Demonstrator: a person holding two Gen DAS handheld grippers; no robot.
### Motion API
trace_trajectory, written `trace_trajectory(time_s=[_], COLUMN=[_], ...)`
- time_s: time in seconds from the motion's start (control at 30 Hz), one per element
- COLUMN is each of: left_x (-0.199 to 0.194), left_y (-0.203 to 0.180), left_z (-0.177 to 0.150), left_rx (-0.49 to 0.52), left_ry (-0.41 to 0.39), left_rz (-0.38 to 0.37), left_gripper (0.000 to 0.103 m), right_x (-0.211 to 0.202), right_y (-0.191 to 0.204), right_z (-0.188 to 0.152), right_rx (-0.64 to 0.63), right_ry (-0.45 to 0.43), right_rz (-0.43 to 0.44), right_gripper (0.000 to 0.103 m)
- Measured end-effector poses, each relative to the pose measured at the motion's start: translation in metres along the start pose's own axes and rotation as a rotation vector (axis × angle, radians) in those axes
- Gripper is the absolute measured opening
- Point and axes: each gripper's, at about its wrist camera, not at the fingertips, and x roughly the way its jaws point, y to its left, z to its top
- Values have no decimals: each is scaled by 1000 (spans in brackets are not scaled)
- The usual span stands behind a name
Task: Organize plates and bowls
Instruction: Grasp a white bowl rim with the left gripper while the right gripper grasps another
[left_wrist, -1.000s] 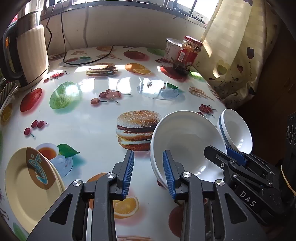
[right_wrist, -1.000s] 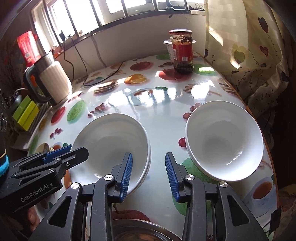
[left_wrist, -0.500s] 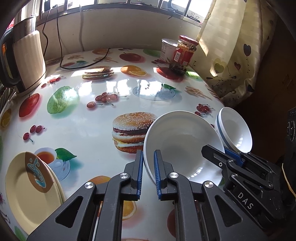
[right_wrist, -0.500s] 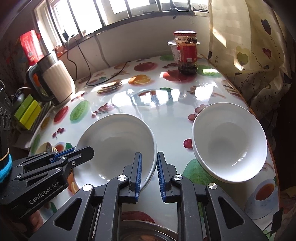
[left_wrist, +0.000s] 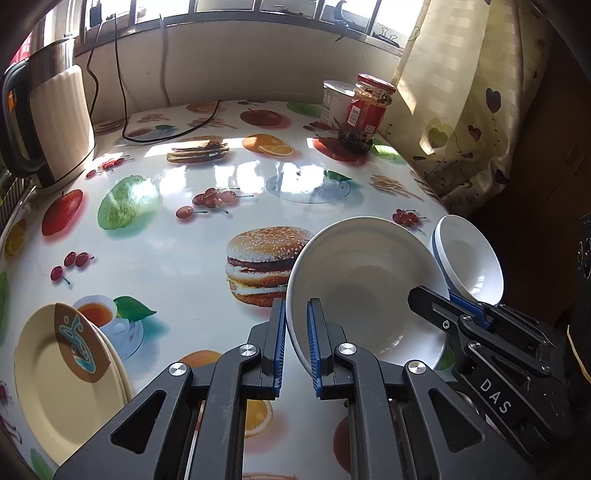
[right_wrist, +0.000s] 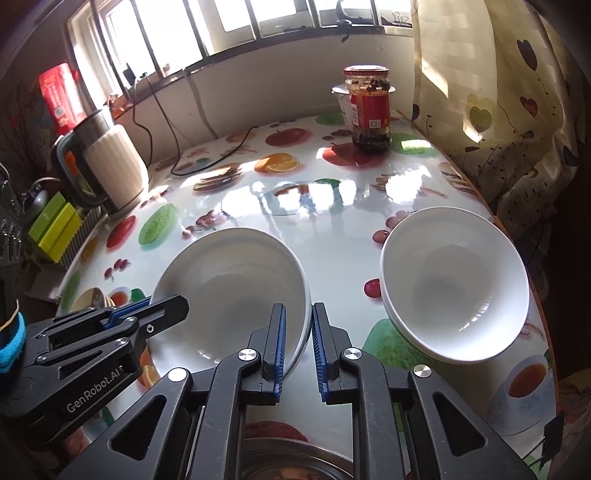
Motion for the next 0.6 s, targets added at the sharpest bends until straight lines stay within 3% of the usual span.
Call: trace_trajectory(time_s=[0.6], left_x=[-42], left_y=[-8], left_z=[-8], left_rx=[14], left_ry=[-65], left_rz=[-30], left_gripper=[12], right_x=[-45], right_y=[13], right_z=[-3], right_rx=[1], right_ry=[-78], right_rz=[1], right_gripper=[13])
